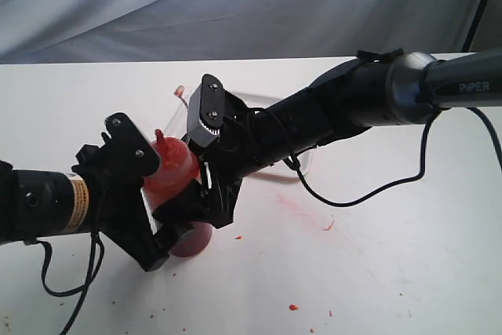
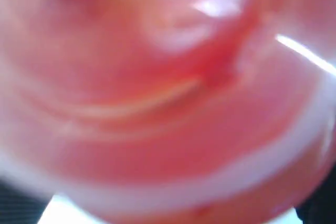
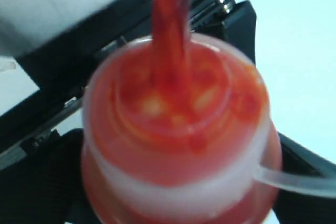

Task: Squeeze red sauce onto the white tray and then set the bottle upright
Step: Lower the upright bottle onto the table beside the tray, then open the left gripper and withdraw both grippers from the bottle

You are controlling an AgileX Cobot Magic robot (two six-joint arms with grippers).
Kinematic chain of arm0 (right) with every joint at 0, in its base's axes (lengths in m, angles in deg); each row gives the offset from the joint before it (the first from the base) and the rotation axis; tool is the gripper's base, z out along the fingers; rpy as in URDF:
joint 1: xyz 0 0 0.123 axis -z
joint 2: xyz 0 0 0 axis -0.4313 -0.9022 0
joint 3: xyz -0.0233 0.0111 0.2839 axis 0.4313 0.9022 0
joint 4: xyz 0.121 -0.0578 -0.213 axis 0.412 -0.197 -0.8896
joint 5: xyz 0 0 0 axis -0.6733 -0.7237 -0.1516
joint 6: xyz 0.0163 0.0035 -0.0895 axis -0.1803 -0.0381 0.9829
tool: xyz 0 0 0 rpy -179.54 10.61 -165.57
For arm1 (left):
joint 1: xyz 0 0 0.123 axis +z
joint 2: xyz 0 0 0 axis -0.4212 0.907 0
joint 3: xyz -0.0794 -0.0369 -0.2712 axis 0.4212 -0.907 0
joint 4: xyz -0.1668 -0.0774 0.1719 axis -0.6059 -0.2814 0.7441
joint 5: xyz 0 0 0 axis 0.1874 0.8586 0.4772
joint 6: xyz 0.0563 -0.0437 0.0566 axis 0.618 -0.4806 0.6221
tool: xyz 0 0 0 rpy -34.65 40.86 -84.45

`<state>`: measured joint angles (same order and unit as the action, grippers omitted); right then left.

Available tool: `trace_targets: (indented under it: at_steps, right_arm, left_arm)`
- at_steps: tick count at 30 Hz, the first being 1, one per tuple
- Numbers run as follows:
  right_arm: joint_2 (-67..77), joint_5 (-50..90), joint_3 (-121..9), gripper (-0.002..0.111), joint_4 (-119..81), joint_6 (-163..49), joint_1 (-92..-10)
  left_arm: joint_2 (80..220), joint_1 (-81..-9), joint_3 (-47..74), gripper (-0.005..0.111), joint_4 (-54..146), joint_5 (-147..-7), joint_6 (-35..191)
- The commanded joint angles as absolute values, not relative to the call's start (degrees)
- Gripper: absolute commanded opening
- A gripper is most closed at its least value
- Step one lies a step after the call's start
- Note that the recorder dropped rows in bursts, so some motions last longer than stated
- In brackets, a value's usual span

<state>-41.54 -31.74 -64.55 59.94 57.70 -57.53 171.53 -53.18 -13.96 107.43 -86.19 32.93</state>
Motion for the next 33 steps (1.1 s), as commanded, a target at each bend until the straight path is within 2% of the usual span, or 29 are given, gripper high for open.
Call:
trace_targets:
  at_steps: [1, 9, 12, 18, 26, 31, 33]
  right_arm:
    - [-41.22, -33.38, -64.93, 0.084, 60.69, 54.59, -57.47]
    - [-40.03, -31.69, -64.93, 0.084, 60.08, 50.92, -57.47]
    - [-36.79, -28.60, -64.93, 0.084, 55.39, 45.81, -57.39]
    - [-33.88, -26.06, -64.93, 0.083, 43.90, 32.92, -57.39]
    - [-32.43, -27.34, -64.93, 0.068, 32.94, 21.46, -57.39]
    - [-27.47, -28.68, -64.93, 0.043, 30.85, 16.35, -52.21]
    - [-25.41, -32.85, -64.93, 0.029, 30.85, 15.32, -48.71]
  left_arm:
    - [167.29, -53.51, -16.09, 0.105, 107.21, -86.10, 32.13]
    - [162.60, -53.51, -17.69, 0.105, 107.21, -83.29, 29.31]
    - [160.87, -53.51, -17.69, 0.105, 107.00, -78.83, 27.18]
    - [157.83, -53.51, -19.39, 0.105, 107.00, -78.66, 26.04]
    - [154.61, -53.51, -19.93, 0.105, 107.00, -78.41, 22.95]
    - [149.88, -53.51, -22.83, 0.105, 107.00, -79.35, 22.95]
    - [147.58, -53.51, -23.73, 0.105, 107.00, -85.16, 20.89]
